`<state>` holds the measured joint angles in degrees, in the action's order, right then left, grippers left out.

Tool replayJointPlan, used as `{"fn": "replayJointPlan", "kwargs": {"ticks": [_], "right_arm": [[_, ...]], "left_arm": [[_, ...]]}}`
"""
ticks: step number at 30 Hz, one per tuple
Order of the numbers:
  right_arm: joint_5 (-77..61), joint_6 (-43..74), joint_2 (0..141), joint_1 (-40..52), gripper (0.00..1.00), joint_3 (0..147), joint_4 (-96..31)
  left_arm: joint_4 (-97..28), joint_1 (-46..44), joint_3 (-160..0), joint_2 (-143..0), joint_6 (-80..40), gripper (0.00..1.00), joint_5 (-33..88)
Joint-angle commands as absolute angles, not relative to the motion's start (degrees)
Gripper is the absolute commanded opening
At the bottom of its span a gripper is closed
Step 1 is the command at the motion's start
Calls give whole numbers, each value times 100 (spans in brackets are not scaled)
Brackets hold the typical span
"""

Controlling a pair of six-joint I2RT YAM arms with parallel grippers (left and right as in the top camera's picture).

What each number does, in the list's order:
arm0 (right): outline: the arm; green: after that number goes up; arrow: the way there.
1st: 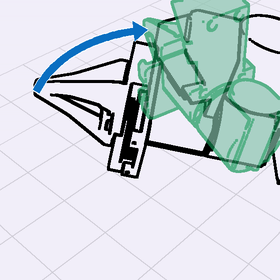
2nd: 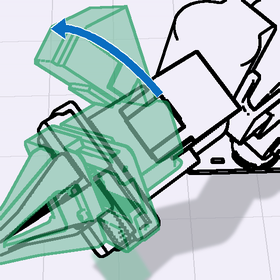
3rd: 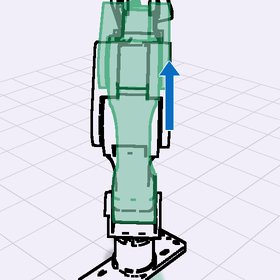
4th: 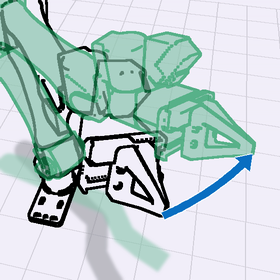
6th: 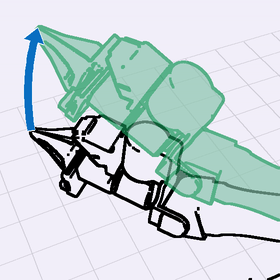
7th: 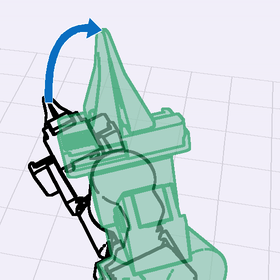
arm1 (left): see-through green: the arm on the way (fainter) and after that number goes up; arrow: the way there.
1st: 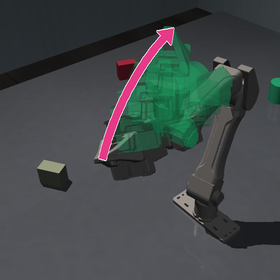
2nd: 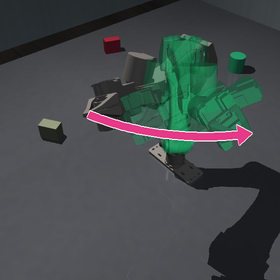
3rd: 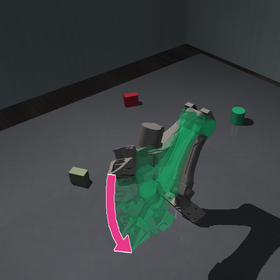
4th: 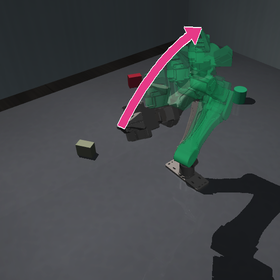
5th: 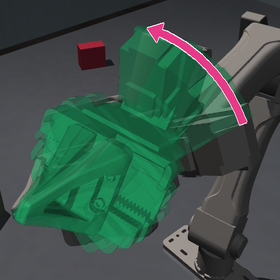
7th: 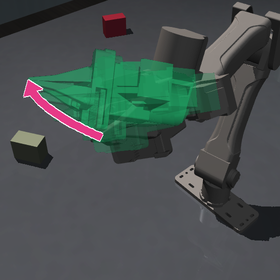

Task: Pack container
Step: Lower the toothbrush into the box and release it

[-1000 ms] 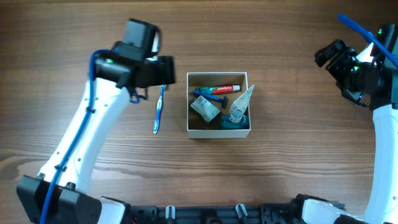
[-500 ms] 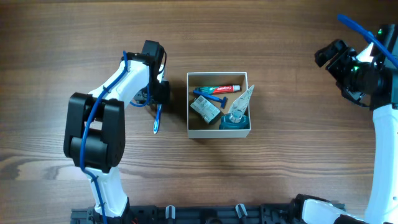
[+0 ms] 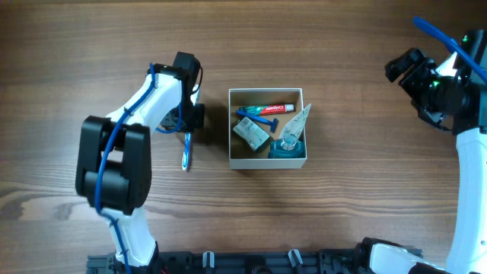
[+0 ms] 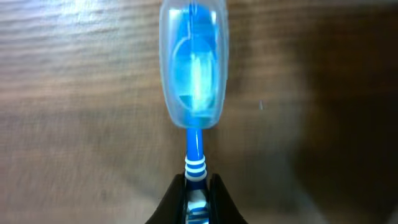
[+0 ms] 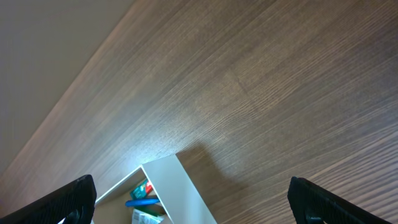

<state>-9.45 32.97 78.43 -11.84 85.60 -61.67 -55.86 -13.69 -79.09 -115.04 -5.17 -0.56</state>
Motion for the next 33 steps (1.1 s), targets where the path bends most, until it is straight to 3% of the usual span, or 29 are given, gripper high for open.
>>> {"fn": "replayJointPlan", "kwargs": {"ticks": [1, 8, 18, 23, 26, 30, 33], "right_arm": [[-1017, 3343, 7854, -1188, 100, 8580, -6154], [-1017, 3343, 7854, -1186, 100, 8580, -6152], [-1015, 3345, 7854, -1186, 100, 8580, -6154], [-1017, 3343, 7854, -1186, 100, 8580, -6154], [-1017, 3343, 7854, -1186, 100, 8580, -6154], [-1017, 3345, 7854, -1186, 100, 8580, -6154], [-1017, 3345, 7854, -1186, 100, 8580, -6154]], "left_arm": [[-5778, -1433, -8315, -10307, -701, 4, -34], [-5454, -2167, -8342, -8899, -1559, 4, 207], [-4451, -3321, -8184, -9745, -2495, 4, 178], [-4329, -3402, -8184, -10156, -2622, 5, 141], [-4276, -3387, -8187, -10193, -2620, 15, 84], [-4357, -3387, -8189, -9872, -2620, 43, -327], [-4445, -3387, -8189, -9498, -2613, 54, -572]]}}
